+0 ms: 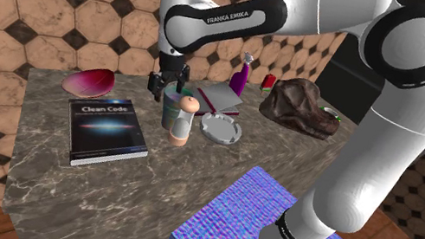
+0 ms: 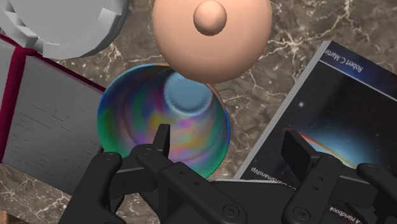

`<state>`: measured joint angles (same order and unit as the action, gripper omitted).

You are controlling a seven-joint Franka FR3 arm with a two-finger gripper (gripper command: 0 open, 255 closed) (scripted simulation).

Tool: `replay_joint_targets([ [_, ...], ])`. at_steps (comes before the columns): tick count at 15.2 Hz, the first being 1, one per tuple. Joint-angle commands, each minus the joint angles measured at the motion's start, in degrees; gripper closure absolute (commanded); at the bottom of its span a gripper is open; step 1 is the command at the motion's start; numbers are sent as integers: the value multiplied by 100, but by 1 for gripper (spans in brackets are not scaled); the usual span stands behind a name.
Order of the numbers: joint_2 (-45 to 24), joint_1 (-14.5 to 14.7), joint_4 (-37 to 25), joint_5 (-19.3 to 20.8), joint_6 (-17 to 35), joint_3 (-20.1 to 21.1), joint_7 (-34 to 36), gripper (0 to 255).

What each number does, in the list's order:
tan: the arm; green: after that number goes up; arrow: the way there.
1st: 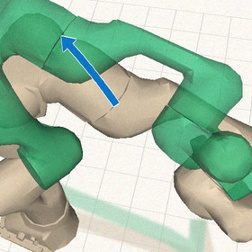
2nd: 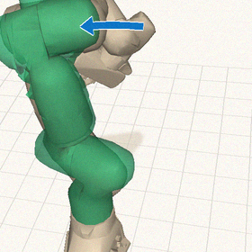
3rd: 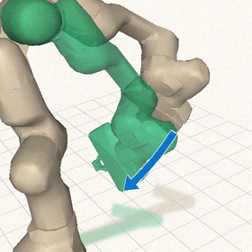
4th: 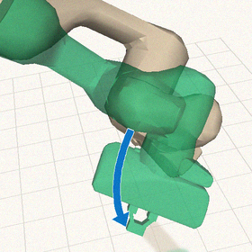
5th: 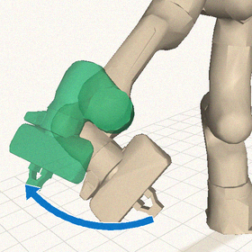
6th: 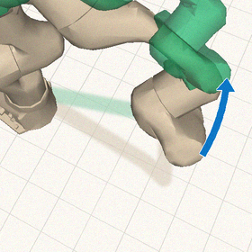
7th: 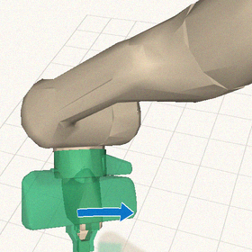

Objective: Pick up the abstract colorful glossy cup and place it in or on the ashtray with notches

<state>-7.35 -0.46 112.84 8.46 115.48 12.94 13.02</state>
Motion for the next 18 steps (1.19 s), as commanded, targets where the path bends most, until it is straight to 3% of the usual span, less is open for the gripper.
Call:
replay_joint_targets([
  [1,-78,-2,64,33,141,-8,21,0],
  [5,-173,-11,229,78,397,-25,50,0],
  [13,-172,-11,228,77,396,-25,49,0],
  [14,-172,-11,228,77,396,-25,49,255],
  [18,-172,-11,228,77,396,-25,49,255],
])
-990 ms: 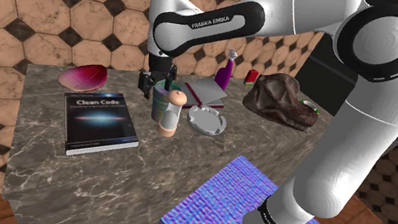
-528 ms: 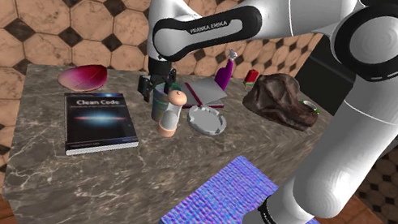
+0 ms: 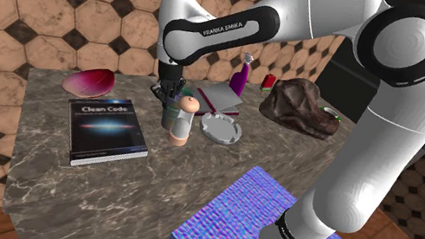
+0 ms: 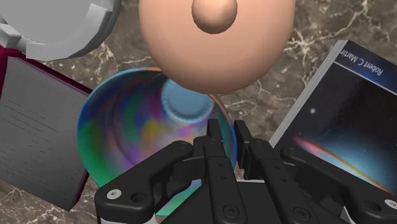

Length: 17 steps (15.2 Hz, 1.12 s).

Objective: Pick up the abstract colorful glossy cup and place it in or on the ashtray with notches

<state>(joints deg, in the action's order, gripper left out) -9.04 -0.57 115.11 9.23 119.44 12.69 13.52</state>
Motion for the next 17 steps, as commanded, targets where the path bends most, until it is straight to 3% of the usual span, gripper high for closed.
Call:
replay_joint_targets([
  [1,-3,-1,2,0,0,-1,0,255],
  [5,-4,-1,3,1,1,-1,0,255],
  [17,343,-10,-515,-142,-842,21,-159,255],
])
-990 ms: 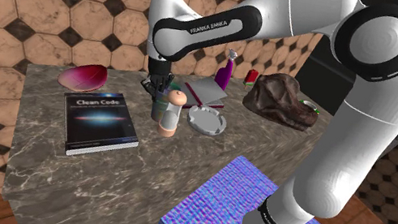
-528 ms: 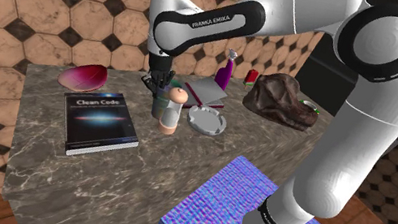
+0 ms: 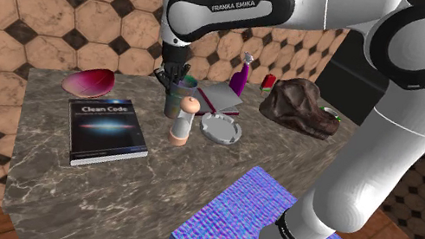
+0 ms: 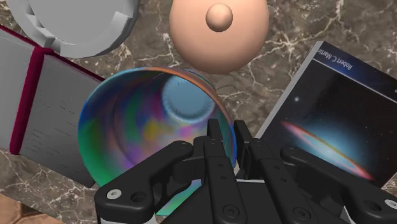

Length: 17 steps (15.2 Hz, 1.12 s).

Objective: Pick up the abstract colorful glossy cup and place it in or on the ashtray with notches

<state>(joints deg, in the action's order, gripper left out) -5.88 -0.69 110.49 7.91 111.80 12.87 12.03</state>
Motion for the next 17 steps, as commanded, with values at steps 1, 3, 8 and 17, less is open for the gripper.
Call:
replay_joint_targets([
  [1,49,1,-105,-19,-150,4,-22,255],
  [3,88,1,-212,-35,-294,6,-44,255],
  [8,156,1,-447,-63,-592,9,-86,255],
  [17,1544,-491,798,-225,-594,-530,-1187,255],
])
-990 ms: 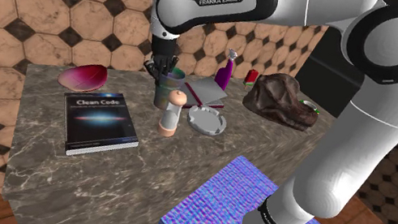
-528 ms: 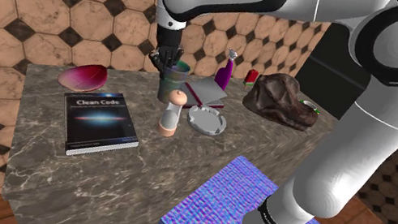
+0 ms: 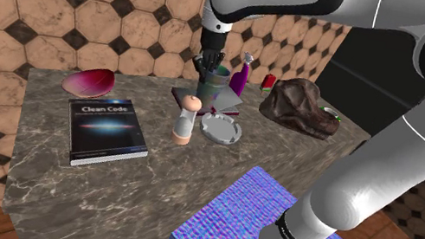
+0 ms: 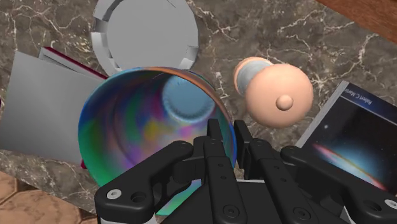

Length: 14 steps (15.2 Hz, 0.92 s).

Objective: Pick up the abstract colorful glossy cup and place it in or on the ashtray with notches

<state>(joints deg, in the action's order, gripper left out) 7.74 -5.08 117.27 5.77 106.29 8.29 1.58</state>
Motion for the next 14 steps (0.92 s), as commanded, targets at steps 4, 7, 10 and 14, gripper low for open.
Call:
replay_joint_targets([
  [4,689,-249,491,23,-123,-375,-646,255],
  [7,1095,-437,742,108,-224,-680,-1122,255],
  [10,1070,-435,950,118,7,-685,-1095,255],
  [14,1018,-438,1211,132,318,-688,-1058,255],
])
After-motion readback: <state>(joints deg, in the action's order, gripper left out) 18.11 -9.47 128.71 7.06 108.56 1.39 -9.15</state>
